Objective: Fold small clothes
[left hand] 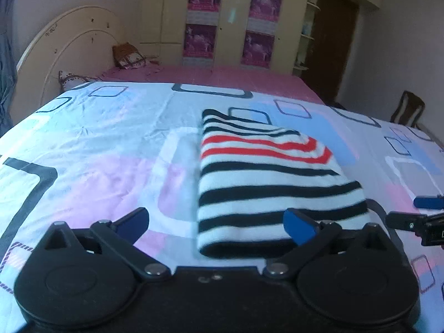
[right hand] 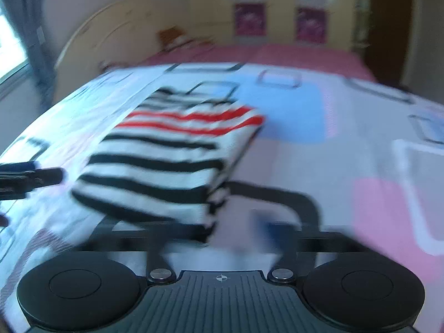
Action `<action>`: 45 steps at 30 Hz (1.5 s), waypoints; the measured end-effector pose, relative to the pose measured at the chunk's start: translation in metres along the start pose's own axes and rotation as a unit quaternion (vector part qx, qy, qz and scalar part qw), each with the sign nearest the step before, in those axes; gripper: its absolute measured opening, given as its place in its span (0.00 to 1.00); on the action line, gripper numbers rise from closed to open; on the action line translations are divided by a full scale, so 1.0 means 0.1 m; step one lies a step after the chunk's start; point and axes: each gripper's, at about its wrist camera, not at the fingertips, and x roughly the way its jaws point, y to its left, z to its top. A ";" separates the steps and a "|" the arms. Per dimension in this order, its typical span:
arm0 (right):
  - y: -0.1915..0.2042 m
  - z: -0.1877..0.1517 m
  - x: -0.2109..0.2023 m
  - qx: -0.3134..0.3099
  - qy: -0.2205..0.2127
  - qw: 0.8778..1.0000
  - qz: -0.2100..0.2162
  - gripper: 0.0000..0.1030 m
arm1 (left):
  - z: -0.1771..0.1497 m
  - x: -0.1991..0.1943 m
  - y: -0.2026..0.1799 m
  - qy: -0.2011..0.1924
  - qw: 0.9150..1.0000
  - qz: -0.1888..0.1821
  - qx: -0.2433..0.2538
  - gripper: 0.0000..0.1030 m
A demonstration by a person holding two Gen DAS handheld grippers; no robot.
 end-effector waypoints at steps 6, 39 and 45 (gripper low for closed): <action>0.00 -0.11 -0.13 0.009 0.012 1.000 -0.017 1.00 | -0.08 -0.22 -0.25 0.013 1.000 -0.002 0.023 1.00; 0.37 -0.95 -2.52 0.057 -0.061 0.997 -0.007 1.00 | -0.78 -2.21 -0.96 -0.070 0.997 -0.017 0.040 1.00; 0.39 -0.96 -2.66 0.051 -0.075 0.996 -0.011 1.00 | -0.81 -2.31 -1.02 -0.082 0.995 -0.024 0.046 1.00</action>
